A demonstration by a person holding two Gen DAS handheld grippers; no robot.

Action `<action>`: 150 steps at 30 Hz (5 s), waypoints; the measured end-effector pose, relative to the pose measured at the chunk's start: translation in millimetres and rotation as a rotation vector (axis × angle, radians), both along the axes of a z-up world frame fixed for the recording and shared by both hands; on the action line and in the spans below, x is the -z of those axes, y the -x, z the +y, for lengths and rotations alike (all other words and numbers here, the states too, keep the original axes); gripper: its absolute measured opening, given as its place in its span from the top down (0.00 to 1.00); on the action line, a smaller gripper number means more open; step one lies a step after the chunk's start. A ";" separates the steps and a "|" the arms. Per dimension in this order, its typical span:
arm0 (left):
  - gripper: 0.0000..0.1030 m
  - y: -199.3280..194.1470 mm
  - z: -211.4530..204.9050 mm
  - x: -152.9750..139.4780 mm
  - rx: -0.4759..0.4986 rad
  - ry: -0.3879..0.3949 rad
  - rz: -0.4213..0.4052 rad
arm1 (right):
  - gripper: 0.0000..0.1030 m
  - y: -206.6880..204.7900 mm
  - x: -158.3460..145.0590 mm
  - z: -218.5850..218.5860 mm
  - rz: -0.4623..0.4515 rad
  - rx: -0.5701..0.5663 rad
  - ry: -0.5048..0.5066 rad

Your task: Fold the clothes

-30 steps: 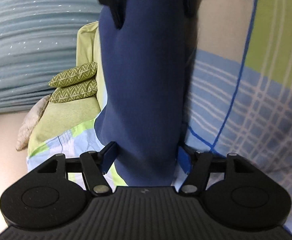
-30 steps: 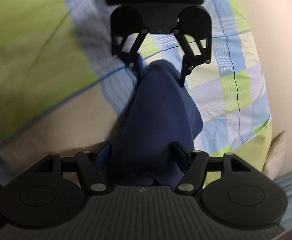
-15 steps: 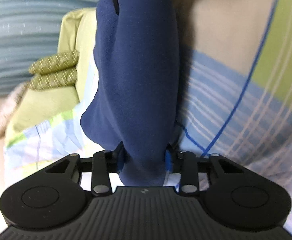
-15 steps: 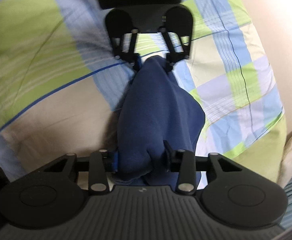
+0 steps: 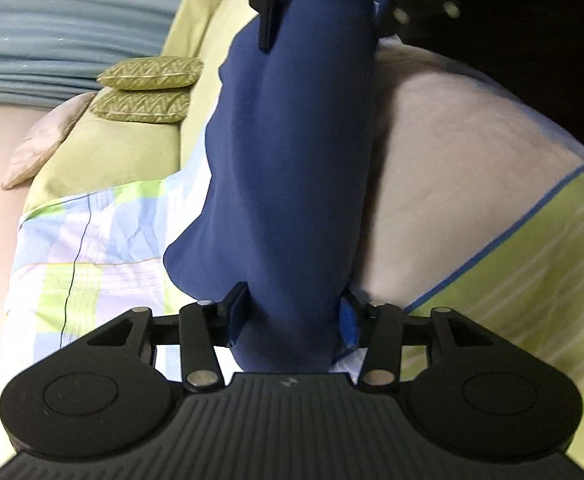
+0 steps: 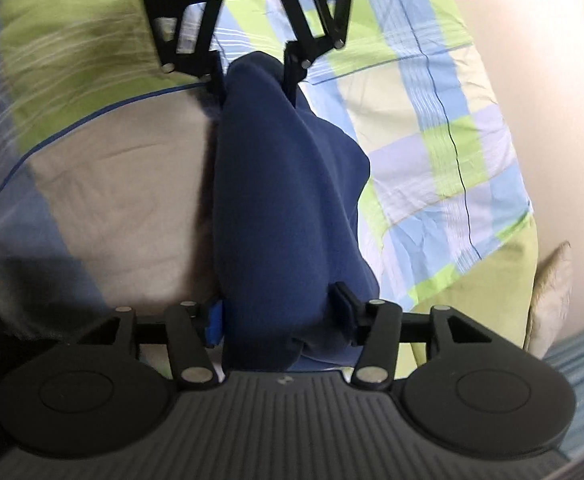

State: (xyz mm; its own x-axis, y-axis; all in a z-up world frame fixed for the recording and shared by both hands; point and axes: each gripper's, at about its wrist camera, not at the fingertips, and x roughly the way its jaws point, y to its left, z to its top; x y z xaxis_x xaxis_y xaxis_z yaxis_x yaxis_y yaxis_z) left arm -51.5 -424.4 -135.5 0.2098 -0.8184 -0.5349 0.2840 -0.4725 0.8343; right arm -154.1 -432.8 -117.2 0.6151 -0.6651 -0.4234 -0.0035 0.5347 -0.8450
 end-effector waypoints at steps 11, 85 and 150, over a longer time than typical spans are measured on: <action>0.53 -0.9 -31.7 -27.5 -0.037 -0.151 0.068 | 0.58 -9.2 -9.8 -18.9 0.000 -0.013 -0.072; 0.50 -55.9 57.9 -41.2 -0.541 0.170 0.819 | 0.82 -42.7 -37.9 -87.6 -0.325 -0.326 -0.642; 0.44 -64.5 60.2 -57.4 -0.814 0.288 0.673 | 0.53 4.1 -51.5 -42.3 -0.350 -0.127 -0.574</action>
State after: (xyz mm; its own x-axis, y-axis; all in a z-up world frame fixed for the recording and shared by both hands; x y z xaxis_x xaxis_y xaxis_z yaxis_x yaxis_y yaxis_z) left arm 13.0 -364.2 -78.2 0.4806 -0.6802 -0.5535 0.8621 0.2509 0.4402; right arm -158.2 -475.1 -65.7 0.8382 -0.3084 -0.4498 0.1259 0.9119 -0.3905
